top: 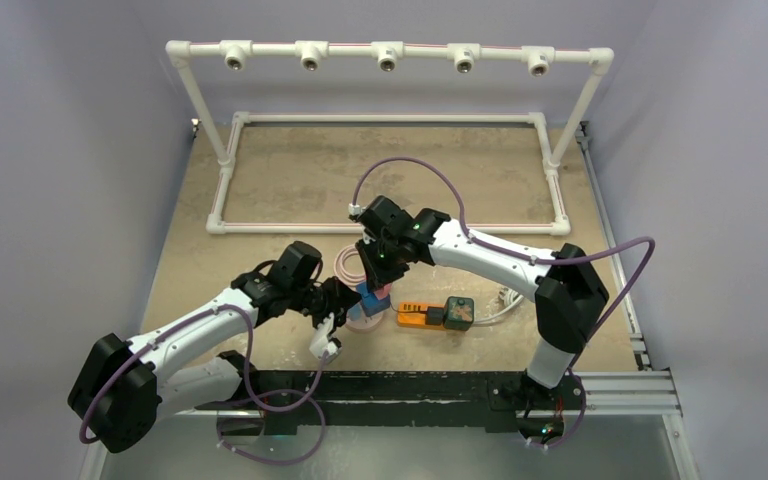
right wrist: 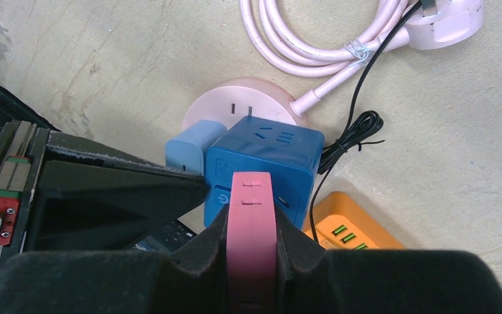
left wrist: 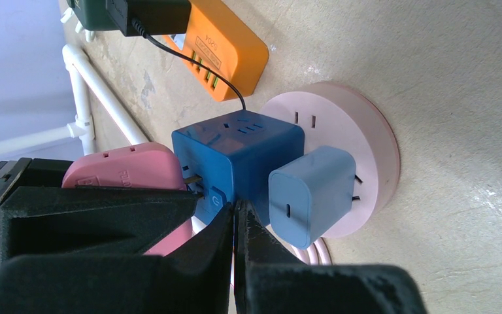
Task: Insert the plug
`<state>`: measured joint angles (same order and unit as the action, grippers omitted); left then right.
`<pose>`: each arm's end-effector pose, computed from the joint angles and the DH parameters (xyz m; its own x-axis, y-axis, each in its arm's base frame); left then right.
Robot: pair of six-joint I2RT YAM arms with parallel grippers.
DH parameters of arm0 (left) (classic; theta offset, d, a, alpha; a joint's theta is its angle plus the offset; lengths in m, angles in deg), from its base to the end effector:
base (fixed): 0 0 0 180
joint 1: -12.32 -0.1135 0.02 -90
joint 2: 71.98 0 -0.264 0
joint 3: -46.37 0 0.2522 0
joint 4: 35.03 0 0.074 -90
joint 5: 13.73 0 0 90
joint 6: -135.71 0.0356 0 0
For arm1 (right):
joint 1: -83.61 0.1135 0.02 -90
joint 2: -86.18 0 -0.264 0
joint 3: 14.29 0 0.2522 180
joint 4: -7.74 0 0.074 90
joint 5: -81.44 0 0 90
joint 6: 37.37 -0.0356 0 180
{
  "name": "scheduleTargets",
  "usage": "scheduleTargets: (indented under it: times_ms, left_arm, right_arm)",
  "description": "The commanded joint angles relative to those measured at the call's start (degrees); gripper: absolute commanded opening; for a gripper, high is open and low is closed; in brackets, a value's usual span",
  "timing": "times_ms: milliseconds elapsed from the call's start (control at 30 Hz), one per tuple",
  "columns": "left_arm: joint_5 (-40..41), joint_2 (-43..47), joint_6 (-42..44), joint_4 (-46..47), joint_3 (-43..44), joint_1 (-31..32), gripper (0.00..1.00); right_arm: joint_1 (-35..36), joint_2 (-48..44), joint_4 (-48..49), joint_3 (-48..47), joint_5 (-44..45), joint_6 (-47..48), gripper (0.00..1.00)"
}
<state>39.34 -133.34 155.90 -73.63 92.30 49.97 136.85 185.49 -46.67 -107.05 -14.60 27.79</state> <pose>0.1427 -0.1371 0.1952 0.9417 0.2211 -0.2537 0.3365 -0.6080 0.7191 0.2163 0.2958 0.2496 -0.8223 -0.4028 -0.4019 -0.5309 0.7972 0.2874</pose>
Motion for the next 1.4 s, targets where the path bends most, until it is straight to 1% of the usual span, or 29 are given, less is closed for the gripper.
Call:
scheduleTargets:
  times_ms: [0,367,633,667,733,800,833,867,1000,1200,1367]
  left_arm:
    - [1.14,-0.70,-0.44,-3.43,-1.48,0.26,0.00]
    - [0.99,-0.69,-0.92,-3.17,-1.57,0.28,0.00]
    - [0.94,-1.00,-0.96,-2.68,-1.65,0.32,0.00]
    - [0.90,-1.17,-0.95,-2.59,-1.63,0.26,0.00]
    - [1.01,-1.21,-0.94,-2.56,-1.66,0.28,0.00]
    - [1.17,-1.21,-0.86,-2.68,-1.62,0.32,0.00]
    - [1.16,-1.16,-0.86,-2.75,-1.66,0.30,0.00]
    - [1.16,-1.12,-0.81,-2.79,-1.66,0.27,0.00]
    - [1.00,-0.72,-0.79,-2.79,-1.83,0.32,0.00]
    - [1.18,-0.69,-0.27,-2.89,-2.28,0.25,0.00]
    - [1.38,-0.74,0.05,-3.10,-2.44,0.30,0.00]
  right_arm:
    - [0.55,2.88,-7.20,2.89,4.98,1.00,0.00]
    - [1.07,2.94,-5.85,6.34,5.08,-0.12,0.00]
    - [1.96,4.58,-7.90,2.61,5.70,0.49,0.00]
    - [1.96,4.51,-8.52,1.22,5.85,0.43,0.04]
    - [1.96,4.26,-9.33,-0.95,7.04,0.33,0.26]
    - [1.96,3.87,-10.14,-3.37,7.04,0.32,0.51]
    - [1.96,3.59,-10.23,-4.35,7.06,0.32,0.57]
    - [1.96,3.39,-10.42,-4.77,6.81,0.32,0.59]
    - [1.96,3.05,-11.12,-6.67,6.94,0.64,0.60]
    - [1.87,1.65,-12.18,-9.10,8.19,0.84,0.52]
    - [1.87,1.50,-13.70,-12.19,7.74,1.04,0.52]
